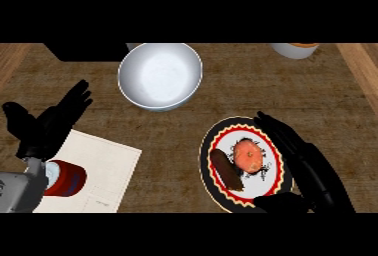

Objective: Pick the squash from the plate and place it in the bowl

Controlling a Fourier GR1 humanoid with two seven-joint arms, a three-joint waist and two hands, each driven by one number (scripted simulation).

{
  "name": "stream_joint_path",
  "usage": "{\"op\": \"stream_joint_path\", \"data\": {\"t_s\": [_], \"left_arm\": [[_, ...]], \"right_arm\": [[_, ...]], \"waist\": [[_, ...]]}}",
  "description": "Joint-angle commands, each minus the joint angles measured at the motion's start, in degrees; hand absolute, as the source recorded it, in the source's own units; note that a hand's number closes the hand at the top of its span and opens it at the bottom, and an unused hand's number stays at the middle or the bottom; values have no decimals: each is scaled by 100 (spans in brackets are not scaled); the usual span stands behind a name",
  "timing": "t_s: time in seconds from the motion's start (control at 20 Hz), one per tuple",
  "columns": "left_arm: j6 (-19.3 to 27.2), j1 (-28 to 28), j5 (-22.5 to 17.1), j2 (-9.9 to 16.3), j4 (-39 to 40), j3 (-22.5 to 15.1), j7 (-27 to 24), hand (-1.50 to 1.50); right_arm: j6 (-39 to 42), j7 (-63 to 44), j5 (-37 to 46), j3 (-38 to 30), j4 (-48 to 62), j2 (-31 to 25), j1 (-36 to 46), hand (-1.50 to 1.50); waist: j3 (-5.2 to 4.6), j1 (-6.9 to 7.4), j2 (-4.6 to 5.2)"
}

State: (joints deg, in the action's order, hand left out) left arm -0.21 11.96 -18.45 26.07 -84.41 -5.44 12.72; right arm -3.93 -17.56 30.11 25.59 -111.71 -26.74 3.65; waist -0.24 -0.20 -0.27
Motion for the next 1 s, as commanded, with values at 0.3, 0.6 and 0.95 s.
{"op": "stream_joint_path", "data": {"t_s": [0.3,0.6,0.95], "left_arm": [[19,215,109,-181,167,77,85,0],[-405,-33,9,-50,-6,295,-86,0],[-193,-134,190,-204,-350,365,258,0]], "right_arm": [[2327,-3435,189,907,-386,899,1855,-150],[3290,-4190,-84,667,-81,1090,2120,-150],[3506,-4220,-13,600,11,1195,1861,-150]], "waist": [[11,65,27],[19,37,19],[23,31,15]]}}
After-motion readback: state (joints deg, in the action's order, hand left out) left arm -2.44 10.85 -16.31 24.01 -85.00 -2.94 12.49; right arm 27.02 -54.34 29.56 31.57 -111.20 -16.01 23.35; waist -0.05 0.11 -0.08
